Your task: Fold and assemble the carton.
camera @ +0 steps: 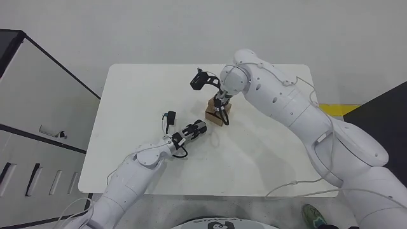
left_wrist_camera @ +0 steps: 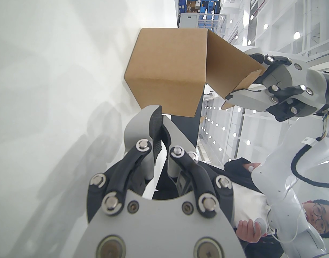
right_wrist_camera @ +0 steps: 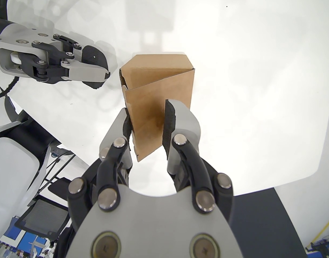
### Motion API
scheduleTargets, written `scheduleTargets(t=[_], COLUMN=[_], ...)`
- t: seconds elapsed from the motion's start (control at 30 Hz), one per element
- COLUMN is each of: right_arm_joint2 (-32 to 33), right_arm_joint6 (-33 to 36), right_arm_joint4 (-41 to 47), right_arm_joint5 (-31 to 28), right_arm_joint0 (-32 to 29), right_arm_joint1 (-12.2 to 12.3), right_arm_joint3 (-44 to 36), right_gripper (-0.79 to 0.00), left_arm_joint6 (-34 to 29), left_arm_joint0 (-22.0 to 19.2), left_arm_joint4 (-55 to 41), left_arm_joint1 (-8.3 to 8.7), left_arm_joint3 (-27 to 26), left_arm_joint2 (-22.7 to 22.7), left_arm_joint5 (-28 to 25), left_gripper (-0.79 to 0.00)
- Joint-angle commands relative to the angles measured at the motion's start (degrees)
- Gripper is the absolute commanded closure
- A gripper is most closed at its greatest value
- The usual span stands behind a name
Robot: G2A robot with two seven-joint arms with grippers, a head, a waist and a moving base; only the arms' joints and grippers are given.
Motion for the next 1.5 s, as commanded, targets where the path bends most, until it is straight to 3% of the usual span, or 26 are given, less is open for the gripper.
scheduleTargets(t=[0.0, 0.17, 0.4, 0.7, 1.07, 1.47], right_arm_joint2=[0.20, 0.40, 0.06, -0.29, -0.70, -1.02], right_arm_joint6=[0.02, 0.11, 0.45, 0.52, 0.63, 0.83], right_arm_joint4=[-0.02, -0.35, -0.56, -0.54, -0.64, -1.35], right_arm_joint5=[-0.08, -0.39, -1.25, -1.84, -3.08, -3.62], right_arm_joint0=[-0.11, -0.36, -0.54, -0.57, -0.59, -0.64], right_arm_joint1=[0.01, -0.04, -0.50, -1.22, -2.00, -2.67], right_arm_joint3=[0.10, 0.28, 0.32, 1.30, 1.95, 2.77], right_gripper=[-0.212, -0.182, -0.222, -0.203, -0.243, -0.169], left_arm_joint6=[0.00, 0.00, 0.00, 0.00, 0.00, 0.00], left_arm_joint0=[0.00, 0.00, 0.00, 0.00, 0.00, 0.00], left_arm_joint4=[0.00, 0.00, 0.00, 0.00, 0.00, 0.00], left_arm_joint1=[0.00, 0.00, 0.00, 0.00, 0.00, 0.00], left_arm_joint3=[0.00, 0.00, 0.00, 0.00, 0.00, 0.00], left_arm_joint2=[0.00, 0.00, 0.00, 0.00, 0.00, 0.00], left_arm_joint5=[0.00, 0.00, 0.00, 0.00, 0.00, 0.00], left_gripper=[0.000, 0.000, 0.000, 0.000, 0.000, 0.000])
